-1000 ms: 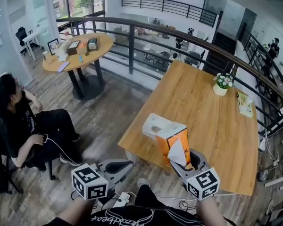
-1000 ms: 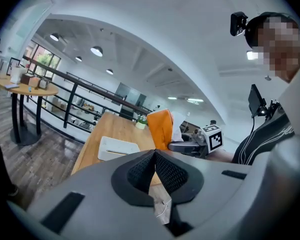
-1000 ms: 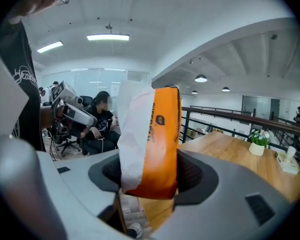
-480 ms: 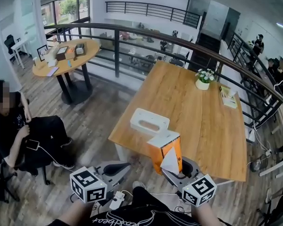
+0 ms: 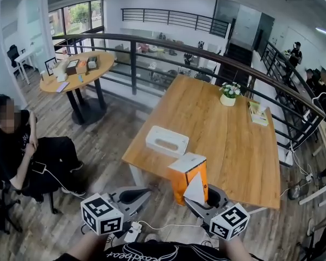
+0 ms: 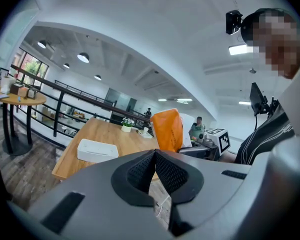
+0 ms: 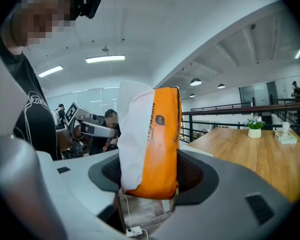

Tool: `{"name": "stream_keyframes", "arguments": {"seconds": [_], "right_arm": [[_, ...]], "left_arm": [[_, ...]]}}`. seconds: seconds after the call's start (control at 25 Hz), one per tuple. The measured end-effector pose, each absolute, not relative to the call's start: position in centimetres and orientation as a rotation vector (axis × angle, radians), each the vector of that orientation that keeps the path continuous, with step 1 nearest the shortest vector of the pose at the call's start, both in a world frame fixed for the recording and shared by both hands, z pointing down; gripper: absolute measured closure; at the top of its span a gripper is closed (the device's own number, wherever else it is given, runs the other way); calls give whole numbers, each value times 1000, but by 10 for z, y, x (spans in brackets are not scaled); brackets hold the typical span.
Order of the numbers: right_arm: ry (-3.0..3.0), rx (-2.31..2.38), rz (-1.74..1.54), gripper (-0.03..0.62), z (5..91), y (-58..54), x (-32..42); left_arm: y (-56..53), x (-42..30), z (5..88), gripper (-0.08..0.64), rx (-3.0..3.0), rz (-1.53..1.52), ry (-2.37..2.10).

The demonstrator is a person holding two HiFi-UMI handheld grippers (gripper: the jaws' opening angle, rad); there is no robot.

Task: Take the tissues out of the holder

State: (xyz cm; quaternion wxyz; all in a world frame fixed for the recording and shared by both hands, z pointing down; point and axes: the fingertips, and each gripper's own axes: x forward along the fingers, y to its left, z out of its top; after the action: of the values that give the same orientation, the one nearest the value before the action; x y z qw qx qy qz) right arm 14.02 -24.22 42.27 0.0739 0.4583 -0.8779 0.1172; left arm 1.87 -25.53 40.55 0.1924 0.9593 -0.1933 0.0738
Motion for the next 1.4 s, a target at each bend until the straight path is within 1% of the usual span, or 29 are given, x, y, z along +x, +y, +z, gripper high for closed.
{"name": "stream_keyframes", "arguments": {"seconds": [0.28,0.52,0.72,1.08,1.4], "right_arm": [[-2661,1301,370,324,422,-197,168],[-2706,1242,445,324,423,-133,186],[-2733,1217,398,324,420,-83,197],[-2778,1170,411,324,426,-11,197],[-2775,1183,378,324,415,15,191]], "left_arm": [[-209,51,397,546,2674,188,-594],[-138,79,400,546,2648,218,-607],[-86,92,396,546,2662,208,-641],[-7,96,401,546,2661,226,-680],[18,94,390,546,2687,205,-665]]}}
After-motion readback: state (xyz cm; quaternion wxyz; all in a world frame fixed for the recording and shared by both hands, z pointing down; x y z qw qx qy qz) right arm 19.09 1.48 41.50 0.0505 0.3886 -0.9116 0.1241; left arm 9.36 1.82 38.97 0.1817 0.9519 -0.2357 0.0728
